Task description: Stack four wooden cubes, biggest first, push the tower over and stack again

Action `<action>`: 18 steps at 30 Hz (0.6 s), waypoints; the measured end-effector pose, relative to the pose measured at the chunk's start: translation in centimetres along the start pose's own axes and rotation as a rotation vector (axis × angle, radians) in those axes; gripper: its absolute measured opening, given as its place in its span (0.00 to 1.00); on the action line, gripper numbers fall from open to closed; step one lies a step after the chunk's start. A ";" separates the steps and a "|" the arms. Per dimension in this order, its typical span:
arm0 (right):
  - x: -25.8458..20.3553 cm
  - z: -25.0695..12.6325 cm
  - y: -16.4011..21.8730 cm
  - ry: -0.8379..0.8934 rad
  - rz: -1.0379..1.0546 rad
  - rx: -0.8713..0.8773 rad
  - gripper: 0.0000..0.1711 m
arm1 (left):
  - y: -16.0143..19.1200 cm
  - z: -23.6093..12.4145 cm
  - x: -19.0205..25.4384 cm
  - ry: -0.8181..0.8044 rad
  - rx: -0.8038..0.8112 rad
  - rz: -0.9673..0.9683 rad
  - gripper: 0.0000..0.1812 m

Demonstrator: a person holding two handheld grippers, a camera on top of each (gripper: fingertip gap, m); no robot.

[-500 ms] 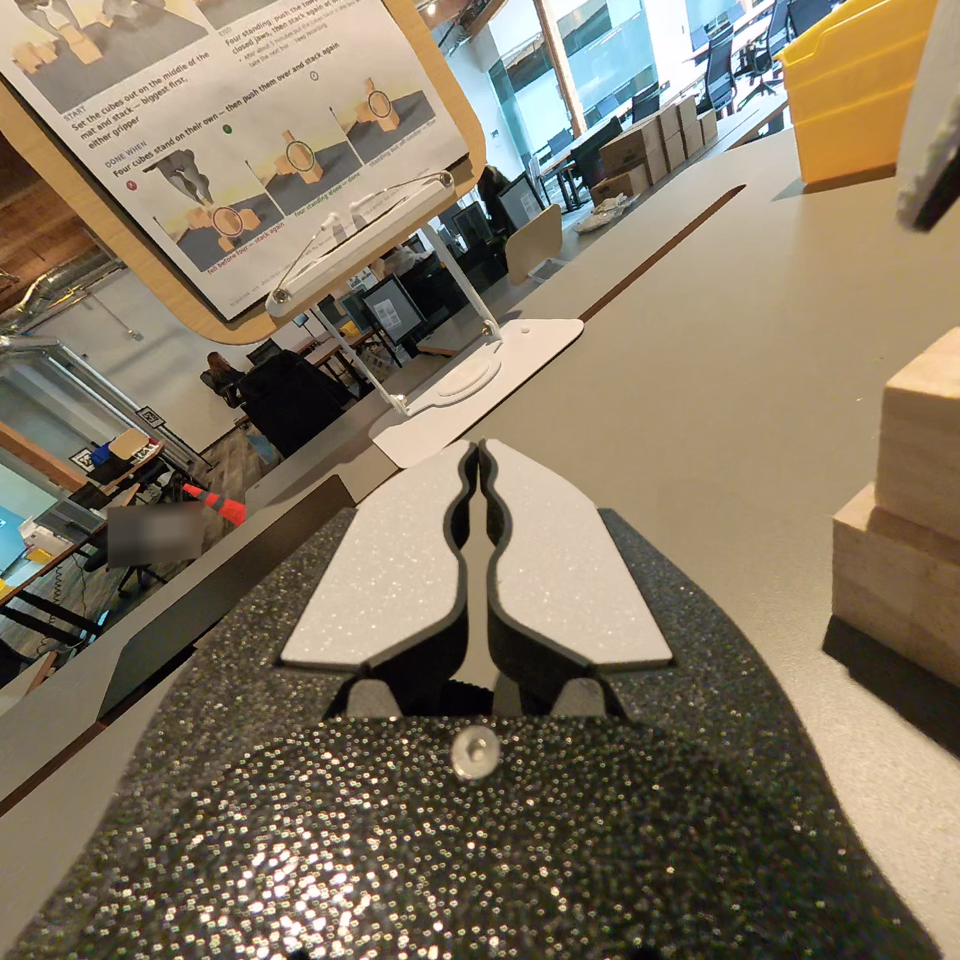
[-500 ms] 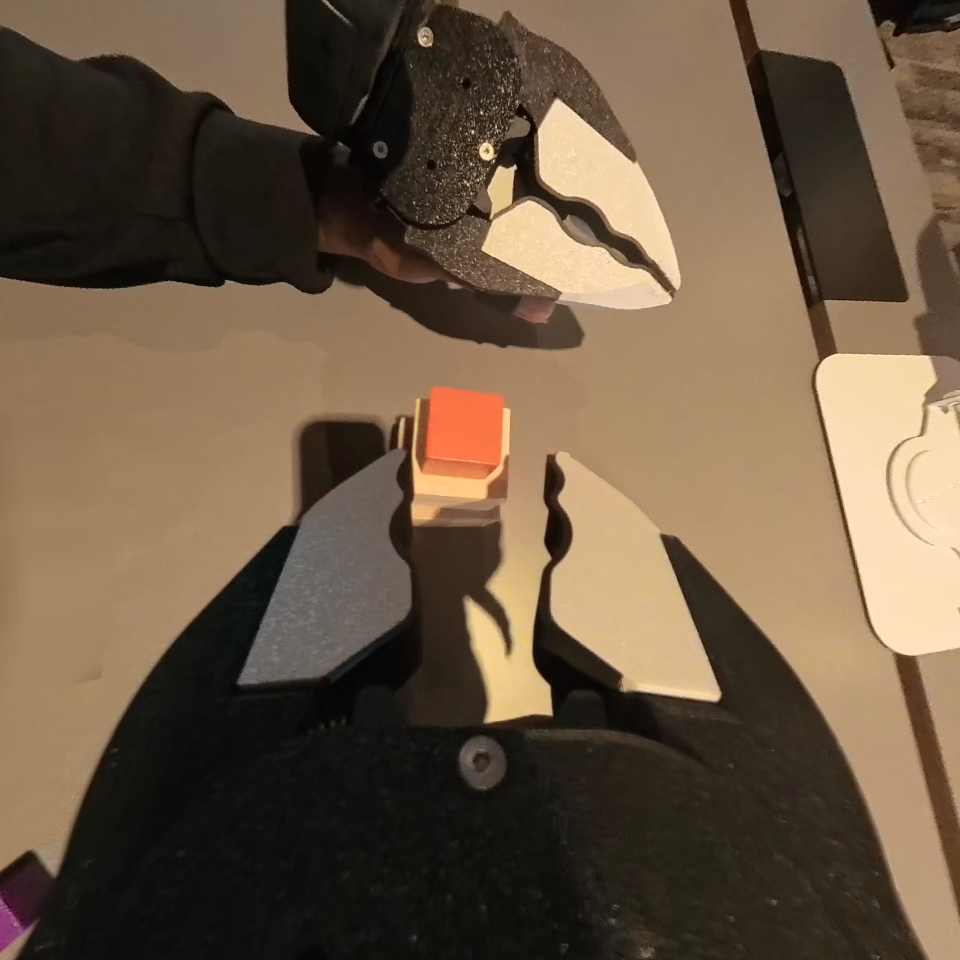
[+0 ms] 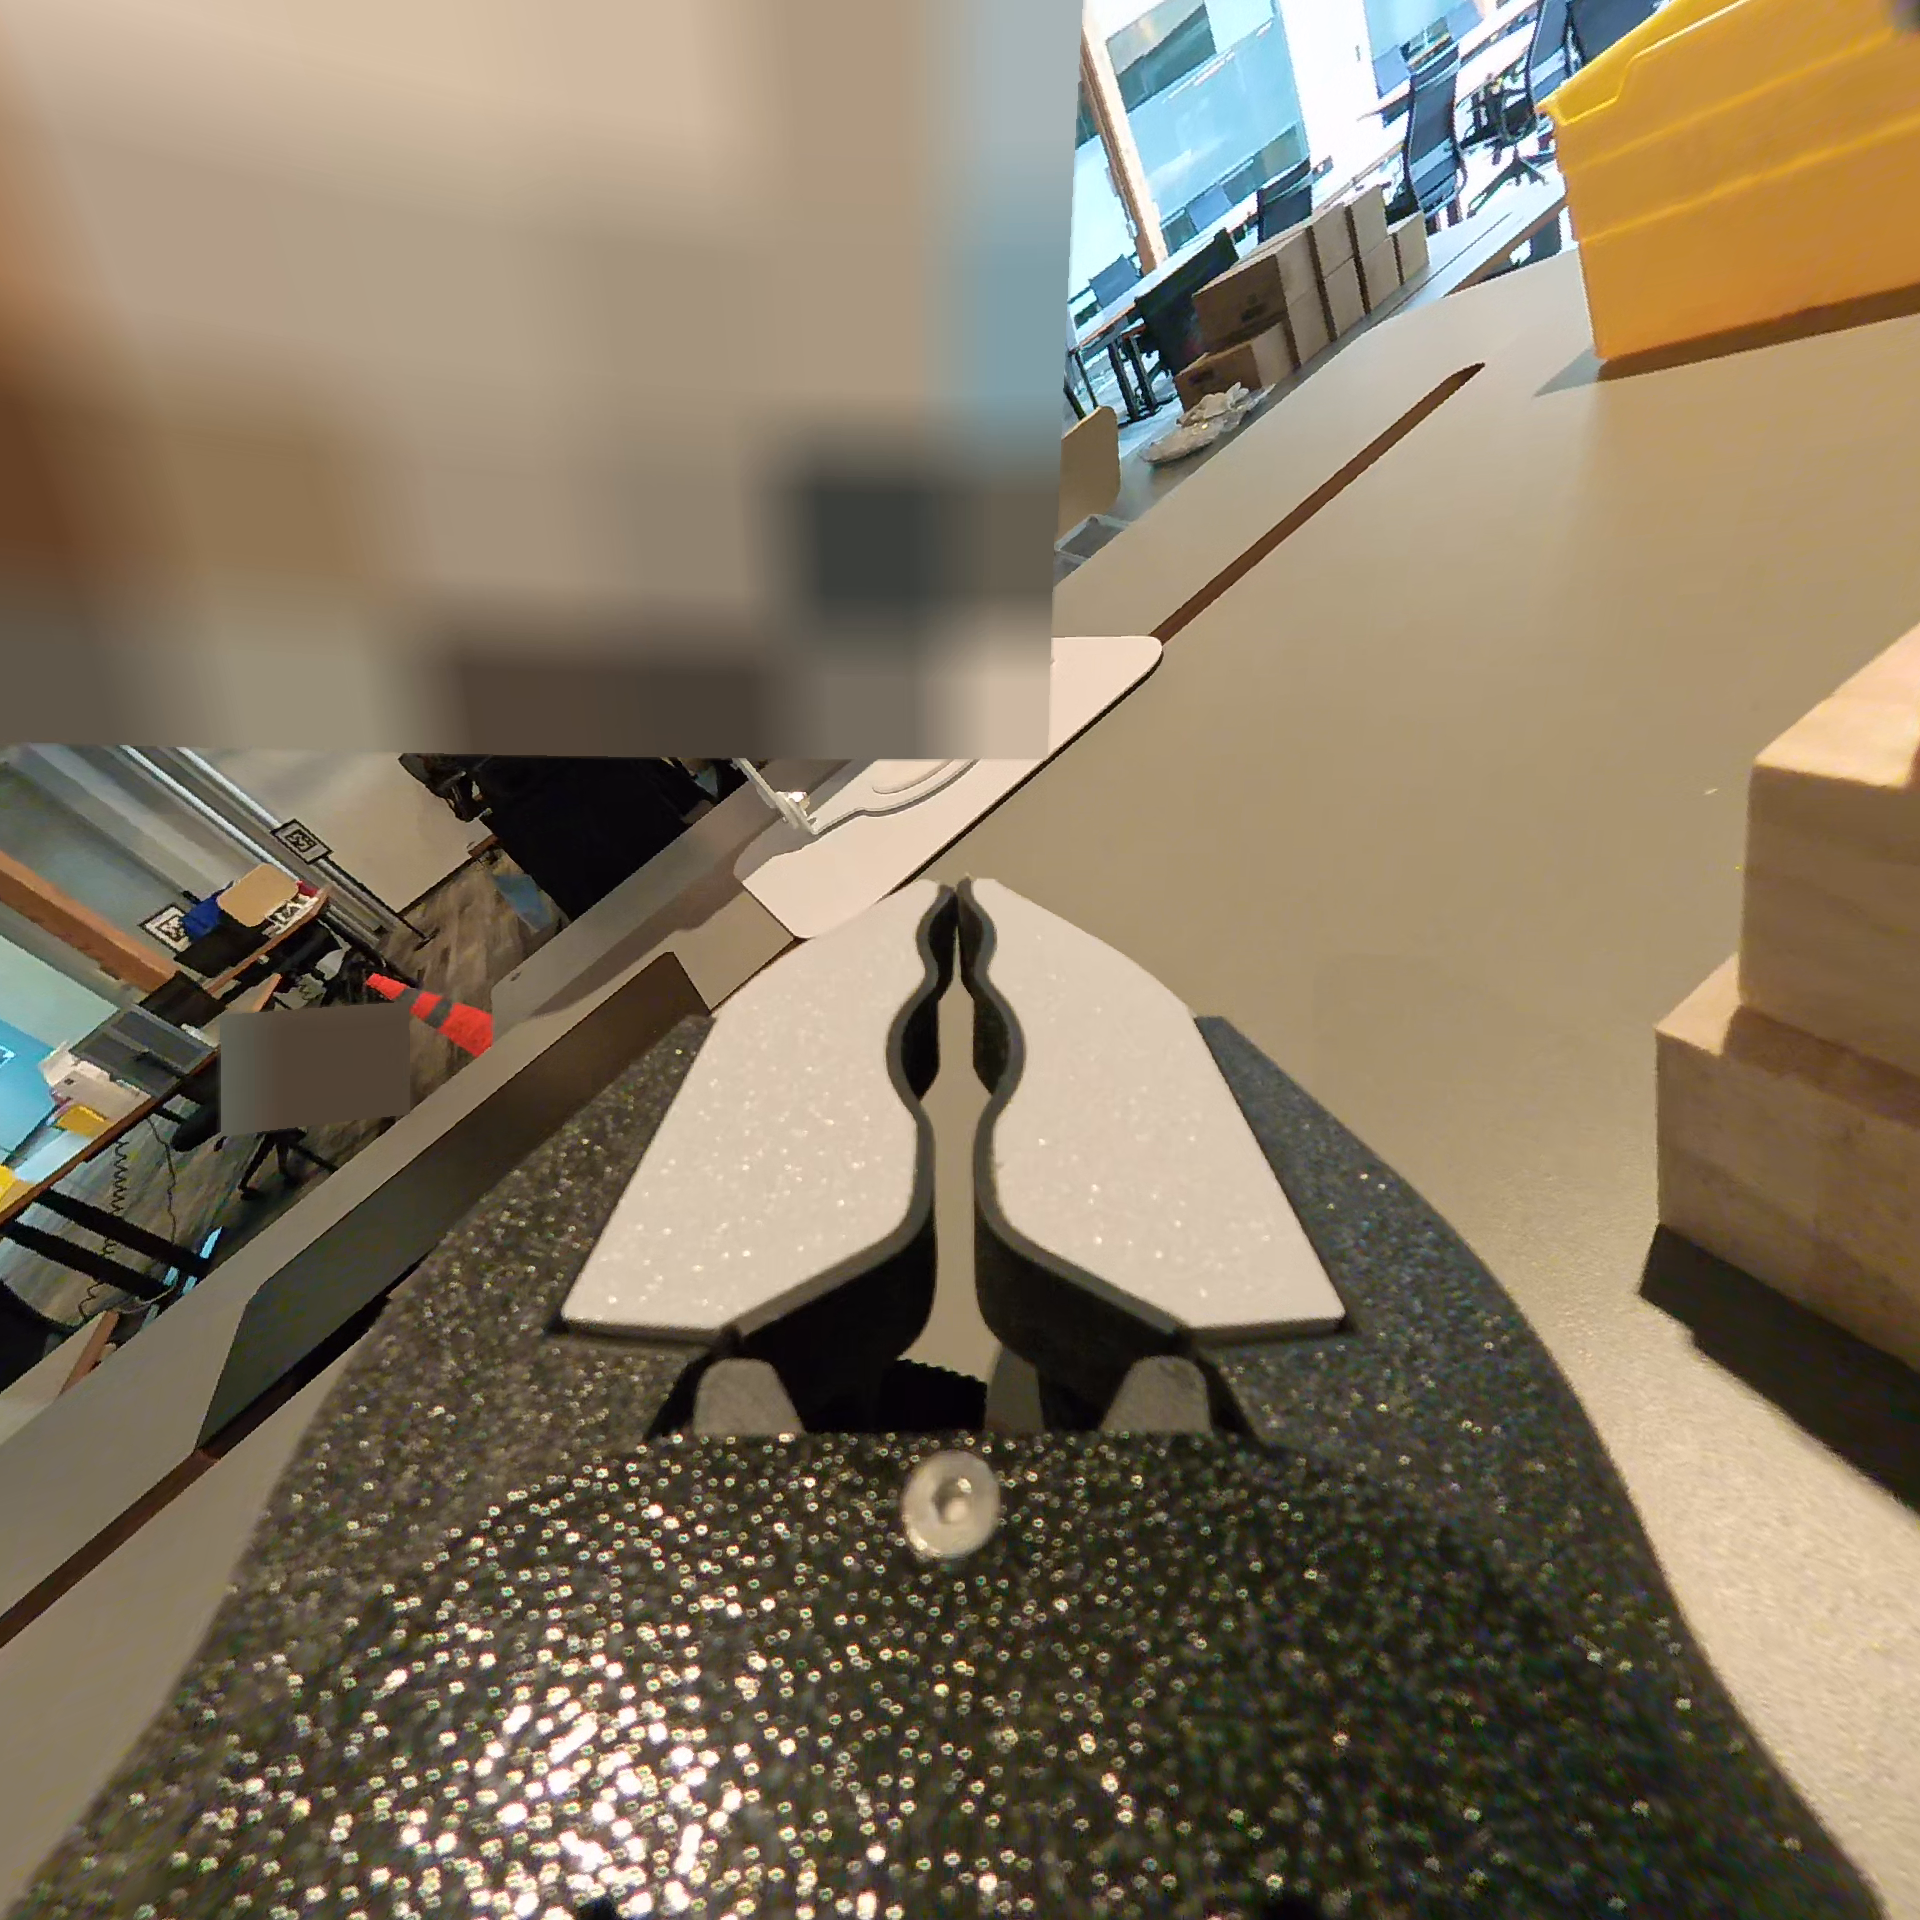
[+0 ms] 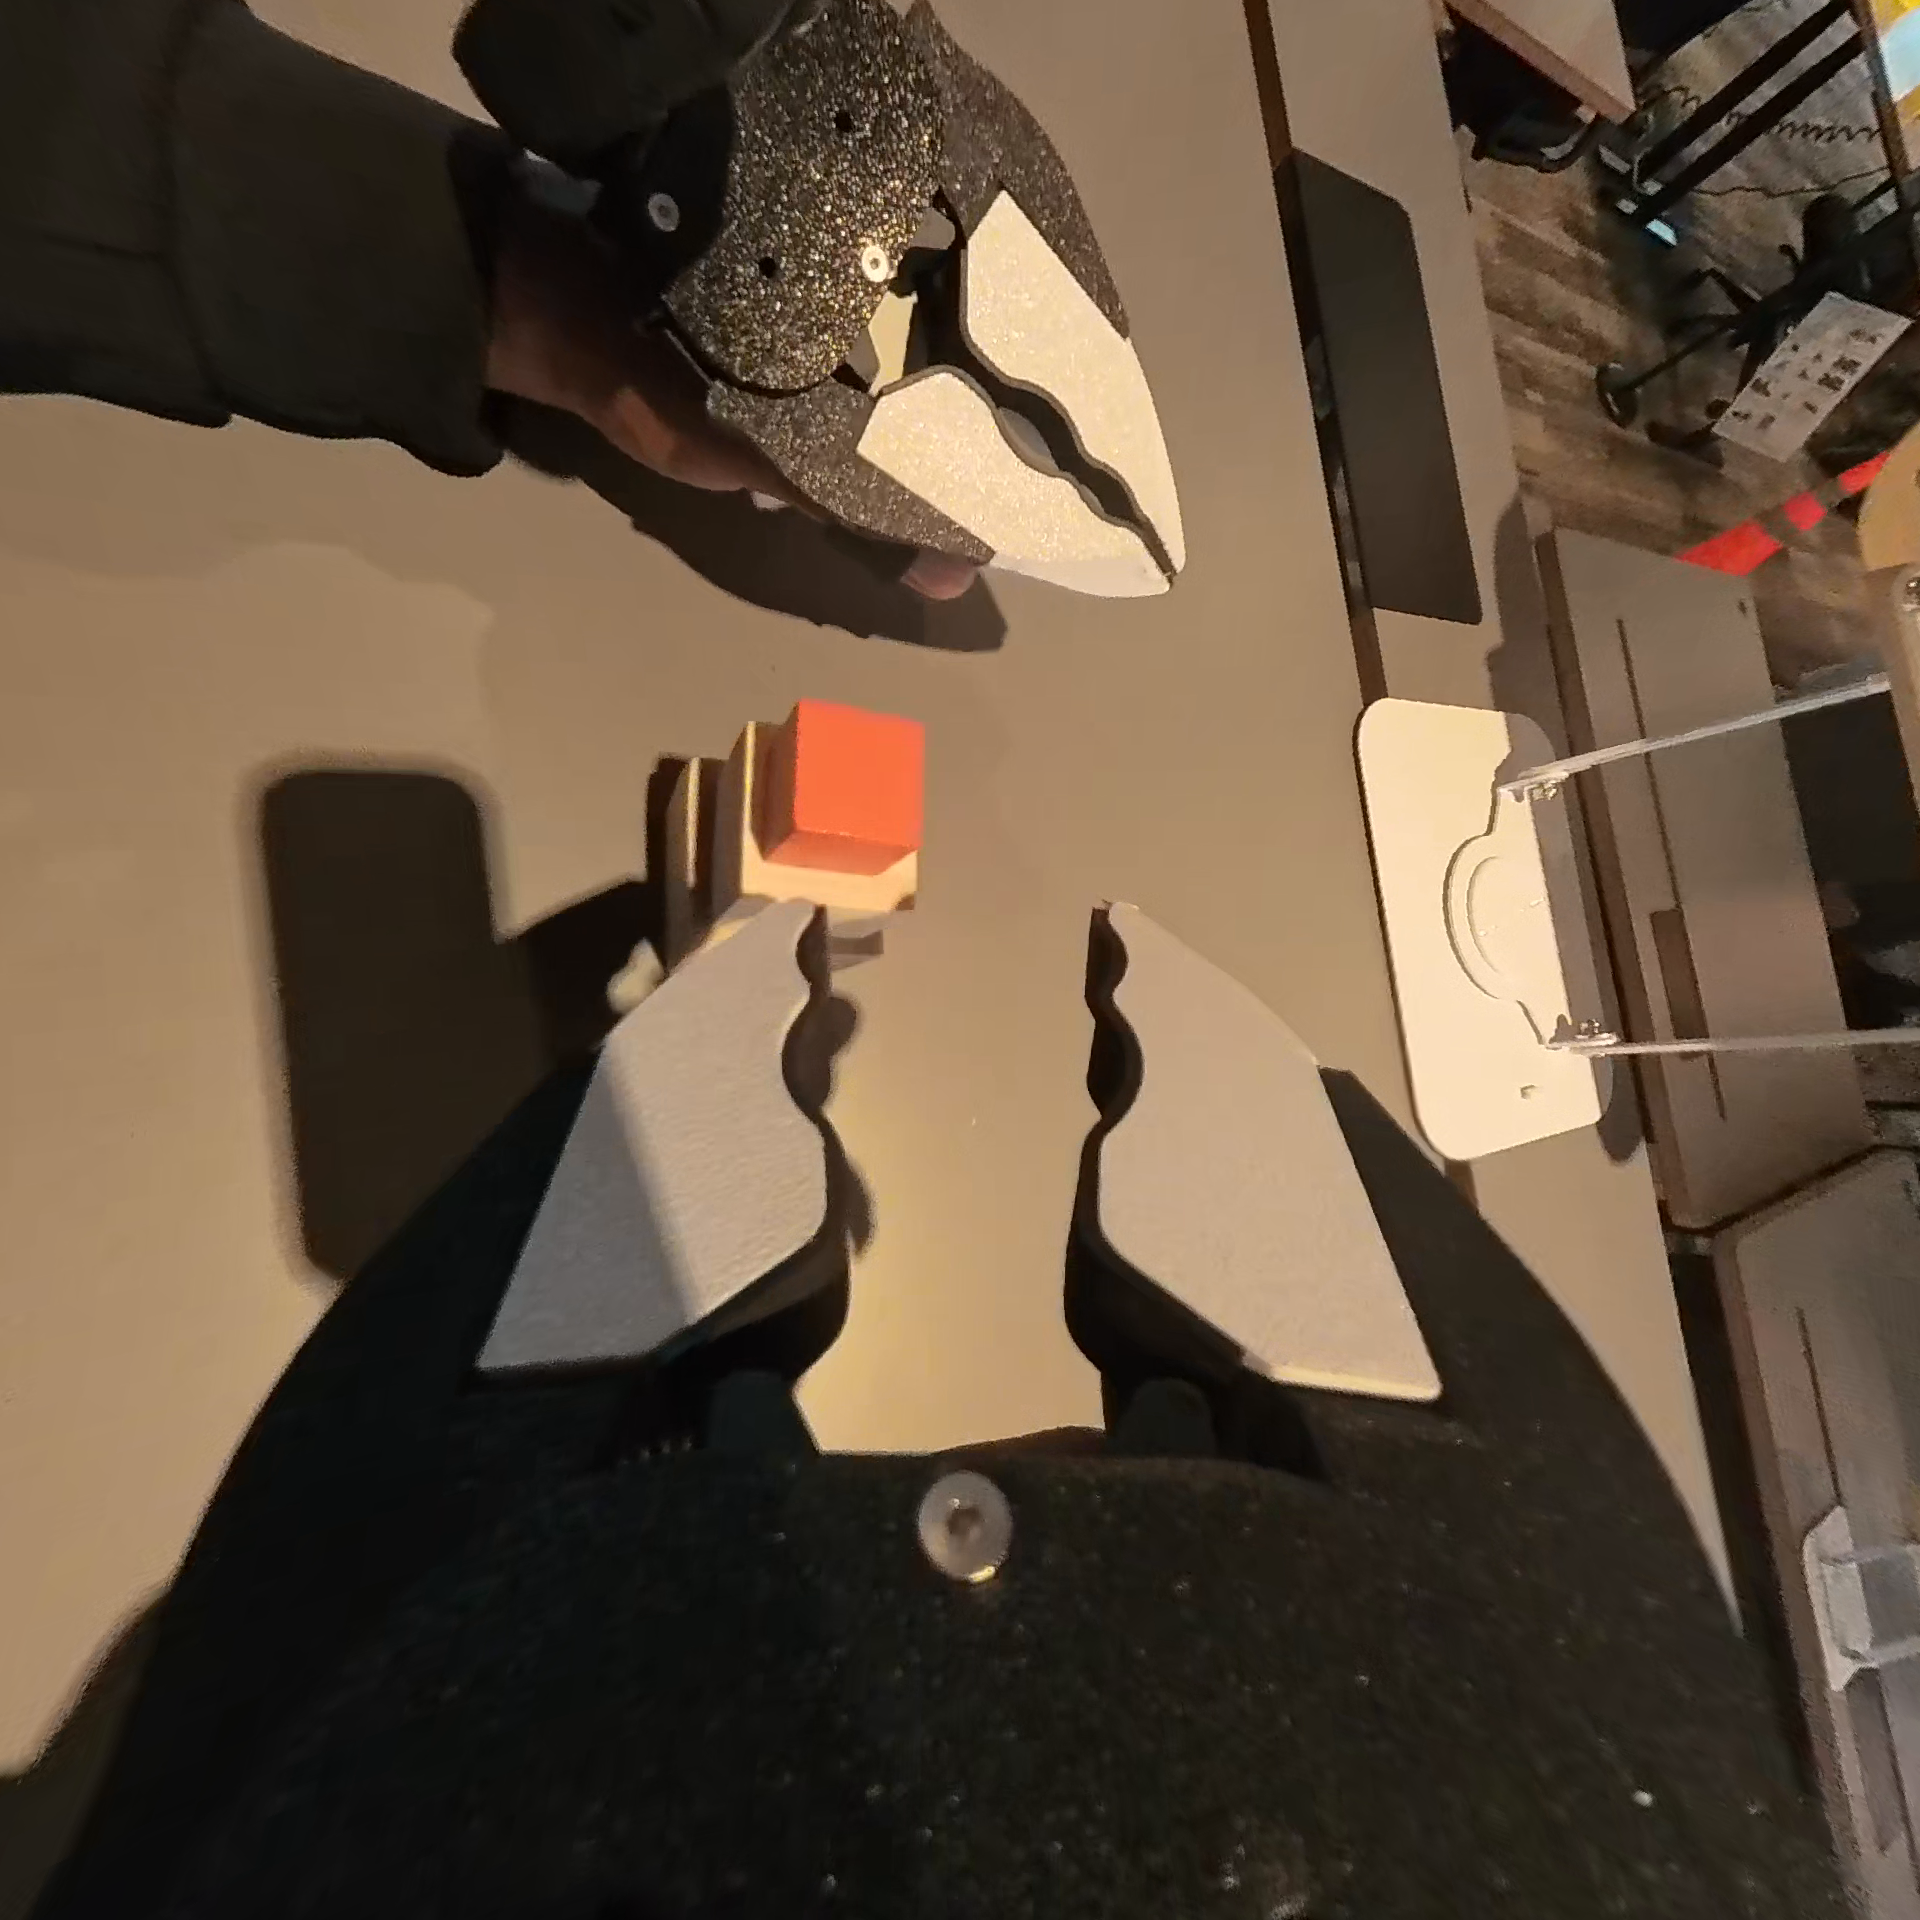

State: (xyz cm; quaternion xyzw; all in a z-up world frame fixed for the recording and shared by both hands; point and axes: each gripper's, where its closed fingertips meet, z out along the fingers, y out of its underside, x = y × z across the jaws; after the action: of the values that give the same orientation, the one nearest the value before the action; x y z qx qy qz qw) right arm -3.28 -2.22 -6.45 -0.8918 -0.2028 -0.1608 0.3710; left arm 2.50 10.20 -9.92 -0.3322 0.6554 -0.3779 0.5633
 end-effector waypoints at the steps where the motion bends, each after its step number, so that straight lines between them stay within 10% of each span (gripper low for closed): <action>1: -0.1 -0.3 0.1 0.001 0.010 0.008 0.28 | 0.0 0.0 0.0 0.001 -0.001 0.002 0.00; 18: -14.0 -9.4 15.2 -0.158 0.407 0.069 0.31 | 0.4 0.5 0.9 0.024 -0.044 0.047 0.00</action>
State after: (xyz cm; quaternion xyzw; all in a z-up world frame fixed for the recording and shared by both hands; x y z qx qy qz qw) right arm -9.37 -22.23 -15.29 -0.9110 -0.0524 -0.0052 0.4090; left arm 2.81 9.55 -10.78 -0.3244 0.6780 -0.3540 0.5565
